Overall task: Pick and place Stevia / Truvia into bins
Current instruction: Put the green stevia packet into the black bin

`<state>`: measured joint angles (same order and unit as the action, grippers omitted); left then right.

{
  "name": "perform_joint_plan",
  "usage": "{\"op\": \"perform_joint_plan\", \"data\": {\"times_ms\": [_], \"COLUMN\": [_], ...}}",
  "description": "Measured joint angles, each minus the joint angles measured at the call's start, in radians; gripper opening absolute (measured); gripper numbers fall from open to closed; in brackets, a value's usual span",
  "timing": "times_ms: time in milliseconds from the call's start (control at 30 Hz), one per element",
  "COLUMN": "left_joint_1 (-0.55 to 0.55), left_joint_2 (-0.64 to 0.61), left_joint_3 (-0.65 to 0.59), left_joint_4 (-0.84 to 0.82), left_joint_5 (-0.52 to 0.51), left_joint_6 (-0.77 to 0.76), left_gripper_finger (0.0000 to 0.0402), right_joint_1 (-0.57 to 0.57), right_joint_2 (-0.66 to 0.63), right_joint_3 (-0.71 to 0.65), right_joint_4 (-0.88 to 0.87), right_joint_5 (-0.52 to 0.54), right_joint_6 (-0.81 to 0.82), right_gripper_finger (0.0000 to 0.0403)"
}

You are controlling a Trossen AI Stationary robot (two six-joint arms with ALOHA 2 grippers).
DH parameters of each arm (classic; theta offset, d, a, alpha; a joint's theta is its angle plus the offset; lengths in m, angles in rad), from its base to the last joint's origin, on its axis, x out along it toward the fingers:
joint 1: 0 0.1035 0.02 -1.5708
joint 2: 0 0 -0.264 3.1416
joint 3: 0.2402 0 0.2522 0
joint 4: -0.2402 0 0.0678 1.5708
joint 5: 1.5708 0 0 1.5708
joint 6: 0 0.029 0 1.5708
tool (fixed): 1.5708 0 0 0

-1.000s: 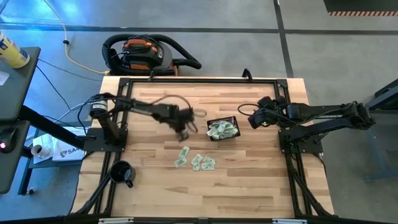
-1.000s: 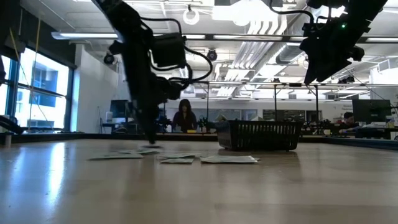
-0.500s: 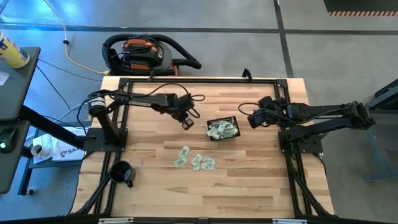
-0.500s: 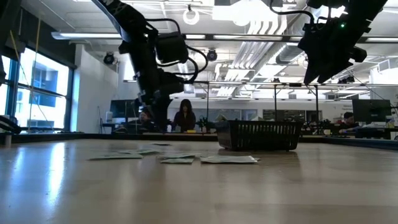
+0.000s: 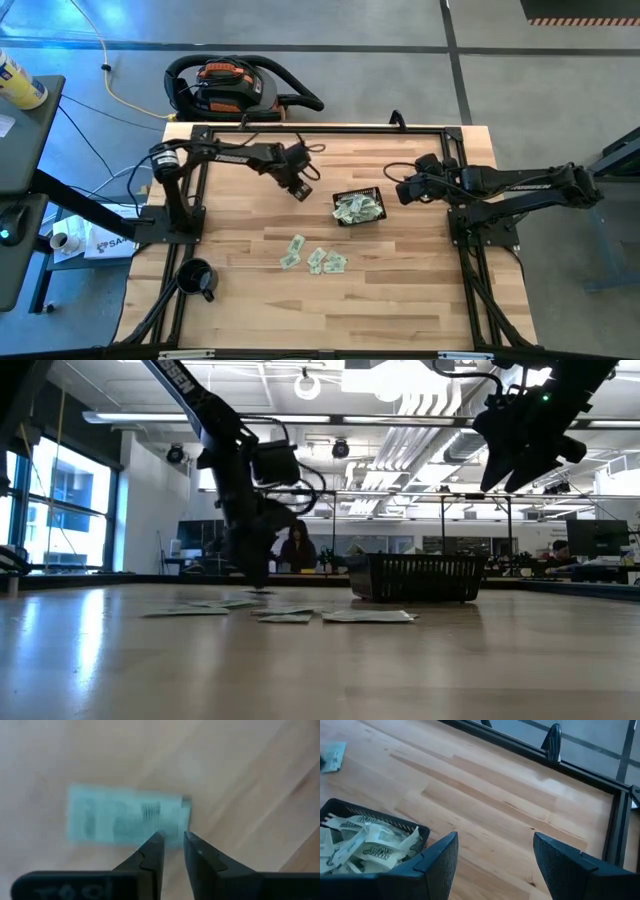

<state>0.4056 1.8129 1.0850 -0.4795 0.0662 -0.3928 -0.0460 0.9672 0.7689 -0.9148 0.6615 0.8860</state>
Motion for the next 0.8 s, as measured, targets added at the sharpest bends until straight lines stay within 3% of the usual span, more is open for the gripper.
{"op": "perform_joint_plan", "data": {"times_ms": [200,333,533,600,700,800], "left_joint_1": [-0.055,-0.11,-0.147,-0.147,-0.139,-0.126], "left_joint_2": [0.04,0.018,-0.025,-0.088,-0.18,-0.245], "left_joint_3": [0.006,0.002,0.001,0.017,0.029,0.031], "left_joint_4": [-0.037,-0.162,-0.377,-0.397,-0.362,-0.399], "left_joint_5": [0.033,0.073,0.371,0.417,0.359,0.089], "left_joint_6": [-0.005,-0.005,0.004,0.026,0.032,0.055], "left_gripper_finger": [0.0122,0.0124,0.0124,0.0124,0.0124,0.0124], "right_joint_1": [-0.005,-0.007,-0.007,-0.007,-0.007,-0.011], "right_joint_2": [0.0,0.0,0.0,0.0,0.0,0.0], "right_joint_3": [0.0,0.0,0.0,0.0,0.0,0.0], "right_joint_4": [0.003,0.003,0.003,0.003,0.003,0.004], "right_joint_5": [0.017,0.023,0.02,0.021,0.026,0.028], "right_joint_6": [0.0,0.0,0.004,0.004,0.004,0.004], "right_gripper_finger": [0.0249,0.0249,0.0249,0.0249,0.0249,0.0249]}}
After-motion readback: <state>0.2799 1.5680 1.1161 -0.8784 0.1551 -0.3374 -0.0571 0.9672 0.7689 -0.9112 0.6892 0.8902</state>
